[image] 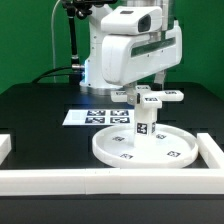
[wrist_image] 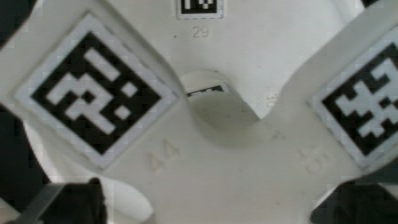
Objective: Assemble round table
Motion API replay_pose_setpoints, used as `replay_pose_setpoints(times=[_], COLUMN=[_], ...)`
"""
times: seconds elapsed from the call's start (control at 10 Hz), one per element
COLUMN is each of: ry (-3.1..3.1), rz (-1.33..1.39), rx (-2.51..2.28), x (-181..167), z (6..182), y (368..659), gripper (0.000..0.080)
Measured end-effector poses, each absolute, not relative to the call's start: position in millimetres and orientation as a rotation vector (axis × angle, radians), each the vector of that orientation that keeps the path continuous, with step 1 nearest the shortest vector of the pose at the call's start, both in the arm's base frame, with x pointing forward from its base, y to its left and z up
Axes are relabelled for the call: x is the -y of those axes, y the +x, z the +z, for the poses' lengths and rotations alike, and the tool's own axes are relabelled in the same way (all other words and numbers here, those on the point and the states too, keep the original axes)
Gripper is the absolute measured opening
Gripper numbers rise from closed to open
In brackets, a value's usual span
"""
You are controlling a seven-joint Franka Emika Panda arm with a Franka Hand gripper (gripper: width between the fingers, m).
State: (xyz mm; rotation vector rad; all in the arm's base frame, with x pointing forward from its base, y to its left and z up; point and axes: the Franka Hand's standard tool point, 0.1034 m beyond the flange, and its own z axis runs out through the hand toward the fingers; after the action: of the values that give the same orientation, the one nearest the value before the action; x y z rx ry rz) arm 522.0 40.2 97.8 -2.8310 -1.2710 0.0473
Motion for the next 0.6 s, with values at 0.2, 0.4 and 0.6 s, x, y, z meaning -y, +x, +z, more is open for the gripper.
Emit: replay_pose_setpoints(times=[0.2, 0.4, 0.6], ry=[-2.834, -2.834, -2.851], rz=[0.044, 0.043, 0.044], rx=[1.266, 1.266, 1.228], x=[-38.3, -38.2, -38.2], z=[99.1, 99.1, 99.1], y=[522.9, 523.2, 523.1], gripper=[0.0520, 0.0445, 0.0445])
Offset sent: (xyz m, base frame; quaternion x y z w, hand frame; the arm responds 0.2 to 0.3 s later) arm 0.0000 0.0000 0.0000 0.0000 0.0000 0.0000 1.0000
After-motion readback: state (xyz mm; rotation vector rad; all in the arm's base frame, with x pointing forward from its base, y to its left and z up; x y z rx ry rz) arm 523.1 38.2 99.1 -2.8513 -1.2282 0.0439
